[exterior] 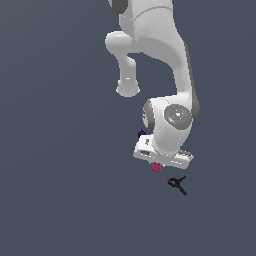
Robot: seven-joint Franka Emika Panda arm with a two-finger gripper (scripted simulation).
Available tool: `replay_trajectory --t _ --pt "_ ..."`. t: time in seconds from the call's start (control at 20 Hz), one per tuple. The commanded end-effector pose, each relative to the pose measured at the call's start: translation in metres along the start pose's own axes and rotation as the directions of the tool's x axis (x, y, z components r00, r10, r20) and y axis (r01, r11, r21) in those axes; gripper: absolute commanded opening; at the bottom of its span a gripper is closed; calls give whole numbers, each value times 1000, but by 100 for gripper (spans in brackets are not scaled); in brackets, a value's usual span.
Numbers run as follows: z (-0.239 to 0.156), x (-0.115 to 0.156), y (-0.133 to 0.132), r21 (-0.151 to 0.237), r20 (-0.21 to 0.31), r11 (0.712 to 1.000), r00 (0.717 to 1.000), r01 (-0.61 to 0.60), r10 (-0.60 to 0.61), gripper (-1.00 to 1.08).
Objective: Pick up a designated object from a clutter of objects.
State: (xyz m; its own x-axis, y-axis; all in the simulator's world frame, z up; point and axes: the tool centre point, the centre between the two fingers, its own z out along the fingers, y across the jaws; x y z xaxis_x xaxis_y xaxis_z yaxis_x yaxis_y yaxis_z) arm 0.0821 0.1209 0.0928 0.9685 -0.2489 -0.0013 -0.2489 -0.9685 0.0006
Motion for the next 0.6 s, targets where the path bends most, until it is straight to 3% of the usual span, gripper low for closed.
replay_trajectory --t 0.0,0.55 --pt "-26 -2 6 0 -1 1000 1000 0 0 -100" --pt "-157 -11 38 1 -1 1000 1000 0 0 -100"
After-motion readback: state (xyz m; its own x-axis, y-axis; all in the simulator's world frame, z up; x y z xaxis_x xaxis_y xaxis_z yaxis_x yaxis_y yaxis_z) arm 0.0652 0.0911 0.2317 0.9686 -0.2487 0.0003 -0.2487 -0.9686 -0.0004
